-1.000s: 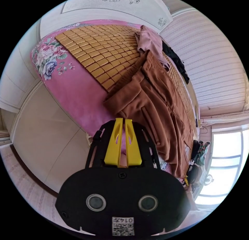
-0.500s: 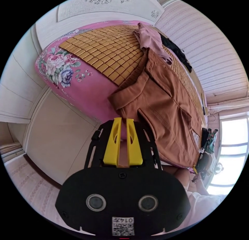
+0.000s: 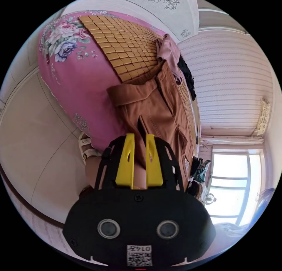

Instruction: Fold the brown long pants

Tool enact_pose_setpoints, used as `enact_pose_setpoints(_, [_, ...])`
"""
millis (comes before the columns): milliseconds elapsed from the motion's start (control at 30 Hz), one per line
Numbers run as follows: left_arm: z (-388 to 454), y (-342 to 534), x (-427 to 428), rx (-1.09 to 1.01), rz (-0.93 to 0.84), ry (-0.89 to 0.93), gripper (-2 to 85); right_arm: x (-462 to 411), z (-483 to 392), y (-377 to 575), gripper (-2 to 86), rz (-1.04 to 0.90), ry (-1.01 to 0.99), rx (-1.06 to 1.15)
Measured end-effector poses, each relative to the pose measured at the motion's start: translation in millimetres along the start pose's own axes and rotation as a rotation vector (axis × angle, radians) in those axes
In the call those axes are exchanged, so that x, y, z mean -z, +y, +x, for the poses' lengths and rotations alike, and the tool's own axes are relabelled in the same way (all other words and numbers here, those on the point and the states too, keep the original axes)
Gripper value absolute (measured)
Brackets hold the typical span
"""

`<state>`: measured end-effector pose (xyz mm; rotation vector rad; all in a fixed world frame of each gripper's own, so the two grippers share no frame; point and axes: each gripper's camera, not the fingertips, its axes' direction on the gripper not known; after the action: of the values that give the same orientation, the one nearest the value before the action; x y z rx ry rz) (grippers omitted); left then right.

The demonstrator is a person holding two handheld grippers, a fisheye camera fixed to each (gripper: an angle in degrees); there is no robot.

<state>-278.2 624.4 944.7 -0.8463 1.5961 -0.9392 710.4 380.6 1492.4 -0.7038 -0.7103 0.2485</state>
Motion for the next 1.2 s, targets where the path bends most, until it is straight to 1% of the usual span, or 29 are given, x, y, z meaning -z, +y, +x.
enact_pose_setpoints(33, [4.7,-0.9,-9.1,-0.011,-0.047,-0.003,0.2,1.1,-3.6,-1.4,2.6,0.004,-0.012,0.012])
enact_pose_setpoints(133, [15.4,0.3,-13.4,-0.074,-0.075,-0.052,-0.7,6.9,-13.3,-4.0,1.6,0.010,-0.042,0.074])
enact_pose_setpoints(233, [28.4,7.3,-6.3,-0.140,-0.047,-0.020,-0.9,19.1,-33.4,-8.8,1.3,0.038,-0.112,0.174])
enact_pose_setpoints(300, [44.3,9.5,0.2,-0.206,-0.016,0.022,-0.9,25.6,-54.9,-16.9,1.2,0.046,-0.113,0.250])
enact_pose_setpoints(400, [83.0,5.0,4.6,-0.324,0.016,0.014,-0.9,29.7,-104.6,-43.1,1.2,0.045,-0.103,0.392])
enact_pose_setpoints(467, [120.7,-8.2,1.0,-0.410,0.049,0.021,-0.8,25.1,-156.4,-74.1,1.4,0.034,-0.087,0.511])
enact_pose_setpoints(500, [131.0,-13.0,-1.1,-0.432,0.058,0.022,-0.8,22.5,-170.5,-83.0,1.5,0.030,-0.080,0.538])
enact_pose_setpoints(567, [176.1,-37.5,-15.2,-0.518,0.089,0.022,-0.2,5.9,-227.1,-122.3,2.2,0.021,-0.045,0.613])
enact_pose_setpoints(633, [208.8,-61.4,-33.3,-0.549,0.102,0.004,1.3,-13.6,-263.0,-155.3,3.3,0.025,-0.040,0.606])
enact_pose_setpoints(733, [242.8,-105.1,-76.7,-0.455,0.145,-0.039,6.8,-54.8,-293.2,-198.6,7.7,0.059,-0.007,0.507])
enact_pose_setpoints(767, [246.9,-115.2,-91.8,-0.376,0.194,-0.094,7.1,-72.2,-292.0,-206.2,8.6,0.065,0.013,0.449])
enact_pose_setpoints(800, [247.7,-117.9,-97.5,-0.341,0.221,-0.102,7.3,-80.9,-289.6,-208.1,9.1,0.057,0.015,0.436])
enact_pose_setpoints(833, [247.4,-120.1,-107.7,-0.288,0.264,-0.087,7.4,-96.6,-281.3,-209.0,9.7,0.043,0.021,0.418])
enact_pose_setpoints(900, [245.7,-117.9,-124.5,-0.241,0.277,-0.046,7.4,-114.5,-260.5,-205.1,10.4,0.032,0.020,0.399])
enact_pose_setpoints(1000, [253.4,-97.6,-166.8,-0.345,0.155,-0.022,7.2,-126.5,-213.4,-189.4,11.6,0.089,-0.006,0.347])
enact_pose_setpoints(1067, [262.4,-68.8,-214.3,-0.478,0.004,-0.128,6.8,-135.2,-175.4,-176.7,12.7,0.163,-0.070,0.245])
enact_pose_setpoints(1133, [265.0,-48.1,-250.4,-0.542,-0.067,-0.235,6.6,-150.1,-158.0,-173.7,13.2,0.165,-0.117,0.185])
enact_pose_setpoints(1167, [265.4,-37.8,-273.8,-0.570,-0.103,-0.292,6.4,-162.8,-155.1,-174.7,12.7,0.130,-0.114,0.179])
enact_pose_setpoints(1200, [265.1,-33.9,-285.2,-0.578,-0.122,-0.321,6.4,-166.6,-155.8,-174.8,12.2,0.134,-0.121,0.190])
